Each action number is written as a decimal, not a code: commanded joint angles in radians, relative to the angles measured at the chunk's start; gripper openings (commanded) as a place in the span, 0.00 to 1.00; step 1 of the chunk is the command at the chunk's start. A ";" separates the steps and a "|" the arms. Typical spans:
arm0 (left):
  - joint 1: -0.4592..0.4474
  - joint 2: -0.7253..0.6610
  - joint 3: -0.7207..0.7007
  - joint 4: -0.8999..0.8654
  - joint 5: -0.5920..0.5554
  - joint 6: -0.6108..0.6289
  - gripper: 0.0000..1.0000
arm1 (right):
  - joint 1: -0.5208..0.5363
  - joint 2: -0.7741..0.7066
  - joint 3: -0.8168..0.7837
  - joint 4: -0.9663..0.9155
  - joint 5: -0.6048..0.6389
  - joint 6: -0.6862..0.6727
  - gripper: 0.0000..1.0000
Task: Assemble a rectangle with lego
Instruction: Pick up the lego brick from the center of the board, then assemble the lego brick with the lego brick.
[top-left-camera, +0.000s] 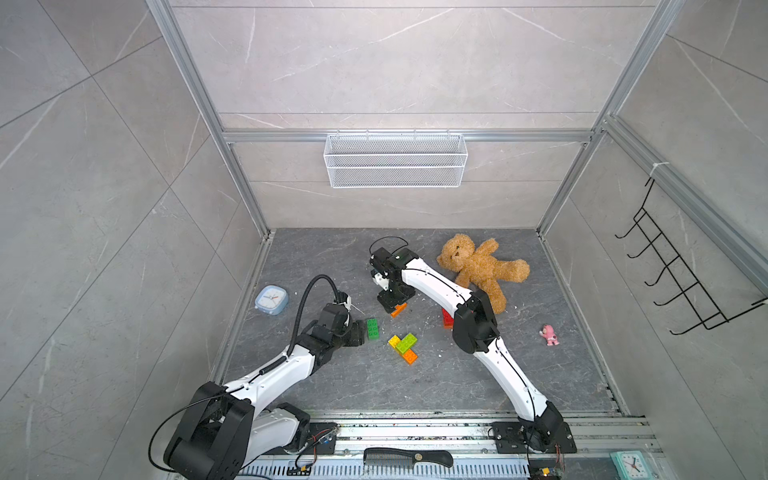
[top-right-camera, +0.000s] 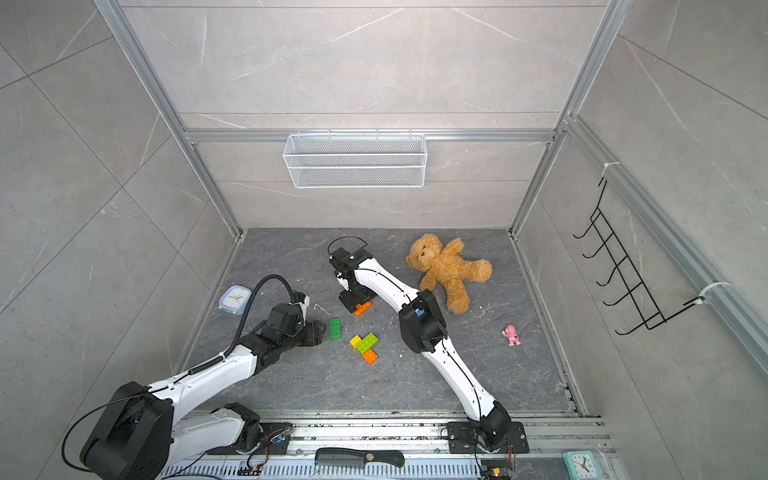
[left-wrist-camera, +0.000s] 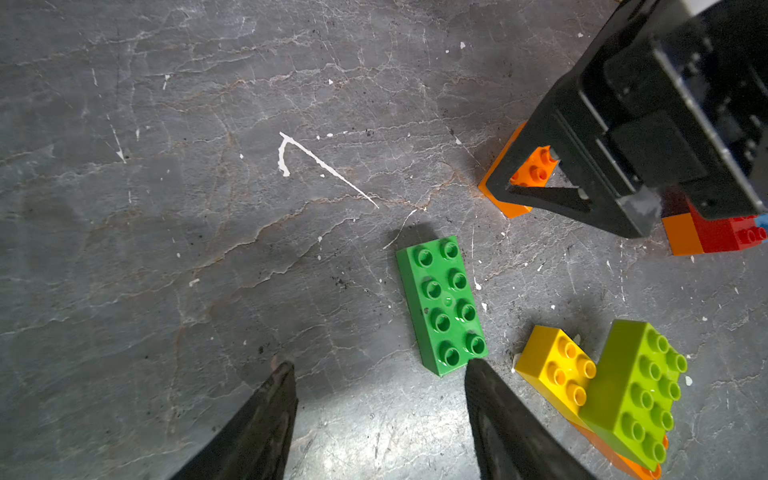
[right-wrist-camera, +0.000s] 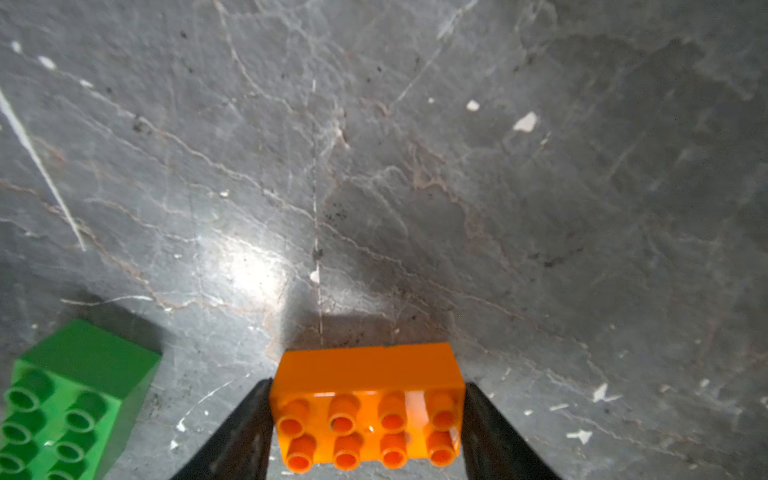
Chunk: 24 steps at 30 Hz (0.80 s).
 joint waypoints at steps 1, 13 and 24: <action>0.000 -0.017 0.025 0.002 -0.027 0.005 0.67 | 0.006 -0.017 -0.002 -0.010 0.015 0.027 0.57; -0.001 -0.089 0.003 0.032 -0.012 0.026 0.67 | -0.005 -0.218 -0.141 0.070 -0.031 0.072 0.52; -0.146 -0.166 -0.072 0.144 -0.024 0.046 0.66 | 0.003 -0.741 -0.803 0.238 -0.079 0.115 0.48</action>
